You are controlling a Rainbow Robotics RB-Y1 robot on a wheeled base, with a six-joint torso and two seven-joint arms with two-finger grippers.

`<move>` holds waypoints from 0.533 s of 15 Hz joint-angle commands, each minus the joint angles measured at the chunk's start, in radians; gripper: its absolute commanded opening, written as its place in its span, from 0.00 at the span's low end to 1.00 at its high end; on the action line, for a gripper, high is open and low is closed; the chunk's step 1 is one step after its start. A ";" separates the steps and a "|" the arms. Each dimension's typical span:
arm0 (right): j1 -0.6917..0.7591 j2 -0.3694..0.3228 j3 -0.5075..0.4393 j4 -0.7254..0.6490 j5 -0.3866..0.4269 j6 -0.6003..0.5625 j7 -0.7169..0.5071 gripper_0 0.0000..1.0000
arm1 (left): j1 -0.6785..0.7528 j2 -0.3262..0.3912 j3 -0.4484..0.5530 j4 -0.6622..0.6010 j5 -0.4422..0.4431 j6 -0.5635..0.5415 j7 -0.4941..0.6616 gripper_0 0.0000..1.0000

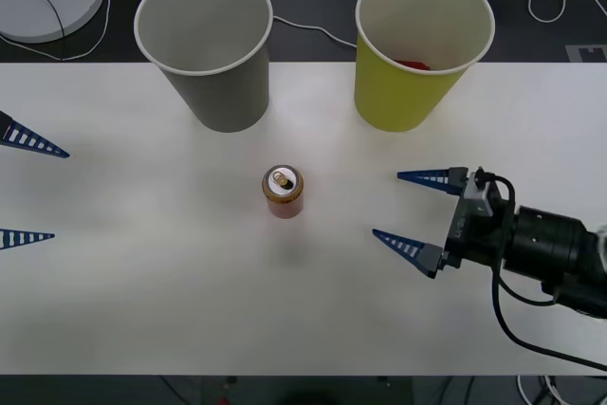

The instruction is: Put the can into the green bin and the plastic bottle into the gray bin

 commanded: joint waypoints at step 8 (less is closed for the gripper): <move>-0.136 0.099 0.084 0.268 -0.053 0.037 0.285 1.00 | 0.000 0.000 0.000 0.000 0.000 0.000 0.000 1.00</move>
